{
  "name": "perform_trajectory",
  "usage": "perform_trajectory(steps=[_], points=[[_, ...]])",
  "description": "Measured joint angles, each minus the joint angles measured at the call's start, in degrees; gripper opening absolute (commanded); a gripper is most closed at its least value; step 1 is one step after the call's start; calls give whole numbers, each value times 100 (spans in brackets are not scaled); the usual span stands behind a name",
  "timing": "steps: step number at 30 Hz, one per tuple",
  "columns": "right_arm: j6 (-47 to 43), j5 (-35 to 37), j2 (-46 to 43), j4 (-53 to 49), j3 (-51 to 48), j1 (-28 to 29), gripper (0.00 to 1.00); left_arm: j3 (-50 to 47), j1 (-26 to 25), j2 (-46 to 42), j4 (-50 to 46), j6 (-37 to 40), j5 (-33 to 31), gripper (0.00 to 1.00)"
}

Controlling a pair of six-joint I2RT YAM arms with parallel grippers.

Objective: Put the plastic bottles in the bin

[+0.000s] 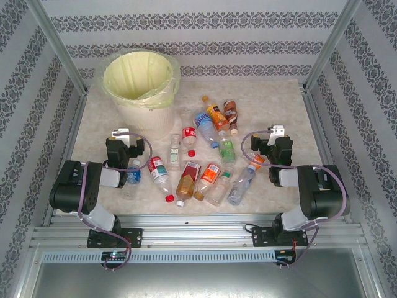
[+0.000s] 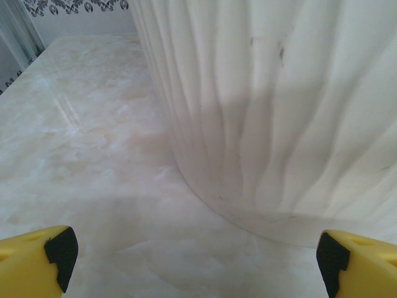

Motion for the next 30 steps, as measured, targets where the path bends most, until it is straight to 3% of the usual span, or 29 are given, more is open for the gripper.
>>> perform_trajectory(steps=[22,27,30], points=[[2,9,-35,22,-26,0,98,-219,0,0,212,-83,-138,100],[26,155,-673,-286,-96,-2,98,-352,0,-361,52,-109,-219,100],[87,280,-1204,-662,-46,0,98,-203,-2,-922,-503,-151,-249,100]])
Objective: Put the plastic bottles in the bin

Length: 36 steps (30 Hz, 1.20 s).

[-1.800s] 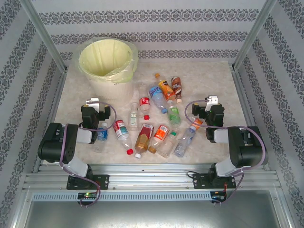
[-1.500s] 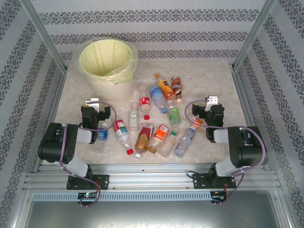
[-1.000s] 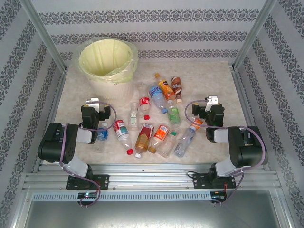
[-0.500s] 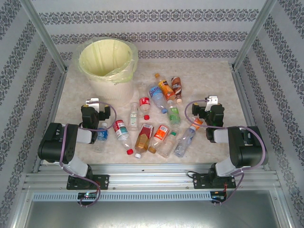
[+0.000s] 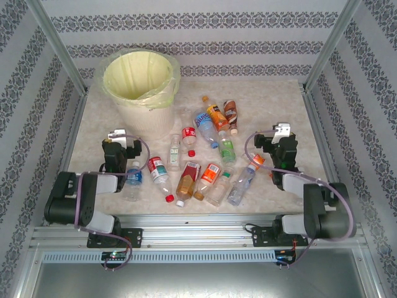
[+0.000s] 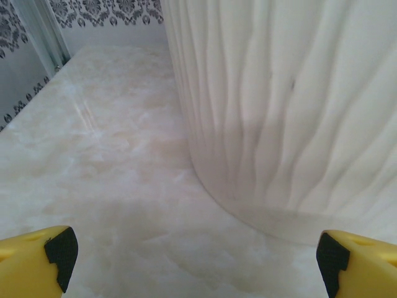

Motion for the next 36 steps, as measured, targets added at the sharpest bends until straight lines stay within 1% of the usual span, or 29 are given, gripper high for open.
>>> perform_trajectory(steps=[5,9,11,14,19,22,25,30,36], points=[[289,271,-601,-887,197,70,98,461,-33,-885,-1113,-269,-37,100],[737,365,-970,-1930,610,114,98,706,-282,-1609,-2122,-546,-79,100],[970,343,-1113,-2433,863,114,98,839,-509,-1910,-2618,-706,-68,100],[1331,256,-1318,-3169,1220,151,98,1086,-999,-2332,-3401,-962,-15,100],[2004,319,-1493,-4610,1818,256,98,1744,-1912,-2605,-4577,-1314,282,100],[2232,275,-1558,-5364,2055,304,98,2199,-2378,-2605,-5117,-1440,675,100],[2441,149,-1641,-6039,2214,315,98,2583,-2669,-2553,-5464,-1513,1215,100],[2605,-225,-1880,-7020,2293,415,98,3206,-2896,-2330,-5855,-1633,2249,100],[2623,-428,-2173,-7831,2293,776,98,3921,-2970,-2085,-6107,-1622,3268,100]])
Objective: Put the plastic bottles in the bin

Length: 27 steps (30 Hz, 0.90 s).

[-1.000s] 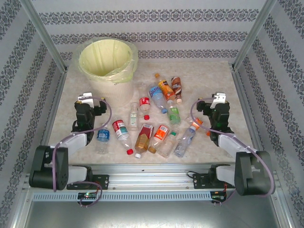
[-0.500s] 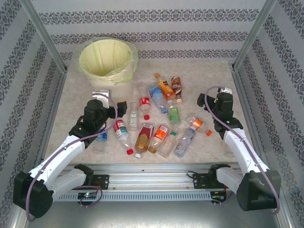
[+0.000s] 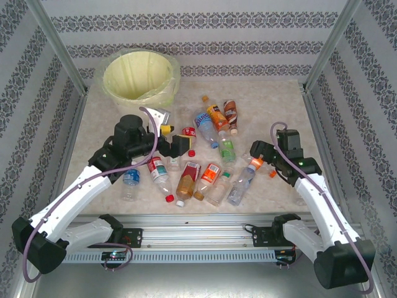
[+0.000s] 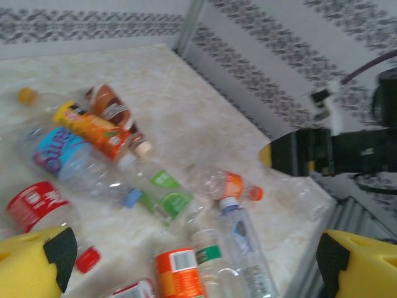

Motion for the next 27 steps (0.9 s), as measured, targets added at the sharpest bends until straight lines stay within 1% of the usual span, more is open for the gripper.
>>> perform_trajectory(steps=[6,12,21,27], points=[[-109,-162,-26,-376,0,13,98,540,-20,267,-83,11,562,100],[-308,-203,433,-470,0,13,98,1027,-199,813,-87,68,892,100],[-507,-109,1185,-444,0,13,98,1027,-380,1471,87,415,1292,100],[-612,-46,1631,-339,2,13,98,852,-385,1543,334,625,1456,100]])
